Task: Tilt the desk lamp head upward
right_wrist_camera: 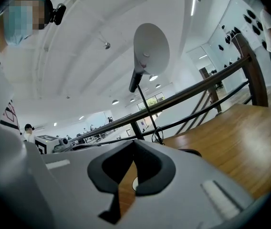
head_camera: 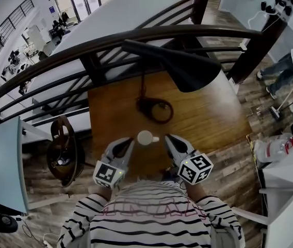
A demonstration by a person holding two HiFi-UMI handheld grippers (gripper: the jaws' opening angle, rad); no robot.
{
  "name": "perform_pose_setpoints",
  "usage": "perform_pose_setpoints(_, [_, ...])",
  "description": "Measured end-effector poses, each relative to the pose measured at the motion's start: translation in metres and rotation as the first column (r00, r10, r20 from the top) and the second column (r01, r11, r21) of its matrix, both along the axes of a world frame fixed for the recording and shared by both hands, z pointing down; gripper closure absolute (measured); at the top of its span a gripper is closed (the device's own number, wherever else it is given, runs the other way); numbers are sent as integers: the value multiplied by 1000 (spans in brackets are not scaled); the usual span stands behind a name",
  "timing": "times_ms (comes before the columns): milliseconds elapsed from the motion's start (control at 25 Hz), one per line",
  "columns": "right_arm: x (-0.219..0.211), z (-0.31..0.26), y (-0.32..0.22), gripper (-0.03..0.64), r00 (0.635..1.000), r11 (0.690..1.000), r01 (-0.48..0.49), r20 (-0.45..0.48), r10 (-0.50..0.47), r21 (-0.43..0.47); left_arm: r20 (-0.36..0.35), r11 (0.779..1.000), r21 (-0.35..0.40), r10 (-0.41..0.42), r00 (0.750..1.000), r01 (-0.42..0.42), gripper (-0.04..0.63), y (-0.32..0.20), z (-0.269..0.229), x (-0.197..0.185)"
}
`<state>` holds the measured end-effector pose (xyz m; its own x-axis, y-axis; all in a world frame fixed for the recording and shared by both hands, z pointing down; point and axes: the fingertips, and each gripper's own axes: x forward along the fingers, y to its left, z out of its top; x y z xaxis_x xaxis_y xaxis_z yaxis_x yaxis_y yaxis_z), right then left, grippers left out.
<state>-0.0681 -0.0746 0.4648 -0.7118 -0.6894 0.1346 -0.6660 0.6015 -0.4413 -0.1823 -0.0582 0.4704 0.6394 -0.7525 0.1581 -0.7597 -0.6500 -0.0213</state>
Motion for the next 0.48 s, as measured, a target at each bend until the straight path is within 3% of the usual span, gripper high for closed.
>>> perform_pose_setpoints(480, [-2,-1,7,617,999,1000,17,-40,-16,23,24,1000,-10,9,1000,-9,592,8,-1,3])
